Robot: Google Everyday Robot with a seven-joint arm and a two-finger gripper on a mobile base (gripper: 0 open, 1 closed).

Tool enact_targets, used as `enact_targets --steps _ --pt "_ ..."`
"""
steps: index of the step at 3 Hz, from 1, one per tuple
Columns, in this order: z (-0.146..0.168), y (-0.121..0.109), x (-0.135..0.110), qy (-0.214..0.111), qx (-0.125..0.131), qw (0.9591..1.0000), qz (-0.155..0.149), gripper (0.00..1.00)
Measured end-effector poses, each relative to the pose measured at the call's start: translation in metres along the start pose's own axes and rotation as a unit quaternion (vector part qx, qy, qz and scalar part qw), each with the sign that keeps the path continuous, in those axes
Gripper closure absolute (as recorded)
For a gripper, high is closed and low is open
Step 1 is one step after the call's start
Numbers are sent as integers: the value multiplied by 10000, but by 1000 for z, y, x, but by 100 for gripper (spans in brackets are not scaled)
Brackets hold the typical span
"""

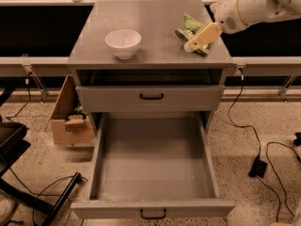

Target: Place green jalapeno chip bag into middle drawer

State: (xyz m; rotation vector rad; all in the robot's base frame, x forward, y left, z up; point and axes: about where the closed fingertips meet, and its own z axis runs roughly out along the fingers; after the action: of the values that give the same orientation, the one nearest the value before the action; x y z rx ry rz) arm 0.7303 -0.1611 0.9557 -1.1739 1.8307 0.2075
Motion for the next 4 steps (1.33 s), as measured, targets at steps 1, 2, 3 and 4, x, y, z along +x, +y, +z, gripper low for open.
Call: enact_targets --steps 1,2,3,4 --pt "7 -6 28 229 184 9986 432 0" --pt "12 -3 32 269 148 9981 536 0" --pt "32 -10 30 98 185 9984 531 0" --pt "56 -36 19 -184 310 9984 437 0"
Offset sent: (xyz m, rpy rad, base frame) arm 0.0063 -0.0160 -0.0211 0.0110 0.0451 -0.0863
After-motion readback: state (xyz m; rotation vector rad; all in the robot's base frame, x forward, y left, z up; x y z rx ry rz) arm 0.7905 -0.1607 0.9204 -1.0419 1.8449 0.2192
